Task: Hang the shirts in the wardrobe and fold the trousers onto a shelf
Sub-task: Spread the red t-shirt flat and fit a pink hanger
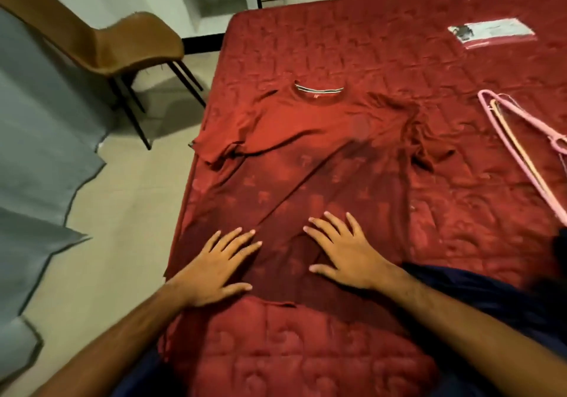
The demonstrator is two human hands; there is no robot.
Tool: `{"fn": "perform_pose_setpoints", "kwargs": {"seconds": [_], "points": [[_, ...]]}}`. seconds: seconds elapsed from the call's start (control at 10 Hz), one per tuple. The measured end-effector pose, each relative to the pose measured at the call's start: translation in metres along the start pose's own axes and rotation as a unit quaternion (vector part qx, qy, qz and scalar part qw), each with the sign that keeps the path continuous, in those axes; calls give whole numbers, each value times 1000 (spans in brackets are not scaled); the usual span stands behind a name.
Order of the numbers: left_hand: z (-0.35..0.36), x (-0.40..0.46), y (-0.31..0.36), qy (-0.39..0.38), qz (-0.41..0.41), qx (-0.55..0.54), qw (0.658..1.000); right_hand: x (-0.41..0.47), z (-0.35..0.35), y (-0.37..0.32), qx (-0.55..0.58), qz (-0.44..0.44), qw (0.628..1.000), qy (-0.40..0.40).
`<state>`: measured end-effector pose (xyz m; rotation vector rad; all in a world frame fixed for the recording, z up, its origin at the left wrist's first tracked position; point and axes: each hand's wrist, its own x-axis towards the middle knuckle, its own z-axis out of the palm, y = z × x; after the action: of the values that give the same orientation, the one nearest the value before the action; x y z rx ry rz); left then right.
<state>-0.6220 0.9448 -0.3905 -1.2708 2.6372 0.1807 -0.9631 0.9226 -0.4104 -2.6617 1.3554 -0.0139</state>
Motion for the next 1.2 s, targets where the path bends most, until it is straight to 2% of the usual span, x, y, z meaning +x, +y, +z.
{"fn": "perform_pose_setpoints", "kwargs": {"seconds": [0.1,0.2,0.3,0.4,0.5,0.6,0.7,0.8,0.9,1.0,1.1,1.2], "points": [[9,-41,9,18,-7,62,998,-46,-12,5,-33,-5,999,-34],[11,-41,18,51,-47,87,994,-82,-43,26,-37,191,976,-97],[-3,-35,45,27,-77,131,988,-119,-64,31,2,328,927,-184],[-15,-23,62,19,-83,179,980,-139,-82,31,72,300,898,-315],[-21,-19,68,35,-81,184,979,-152,-102,16,146,319,848,-396],[-18,-23,70,28,-96,169,980,-150,-104,-5,69,290,867,-399],[-9,-30,69,27,-124,170,977,-134,-91,-28,-75,179,934,-301],[-7,-36,59,37,-179,174,968,-125,-66,-36,-104,90,965,-223],[-14,-41,42,37,-182,190,964,-120,-53,-40,-149,61,969,-188],[-17,-42,32,-12,-130,206,970,-116,-68,-32,-143,54,960,-234],[-30,-38,31,-111,-25,93,989,-112,-87,-13,-116,104,911,-383],[-27,-31,41,-206,1,-60,977,-110,-96,8,76,163,811,-558]]}}
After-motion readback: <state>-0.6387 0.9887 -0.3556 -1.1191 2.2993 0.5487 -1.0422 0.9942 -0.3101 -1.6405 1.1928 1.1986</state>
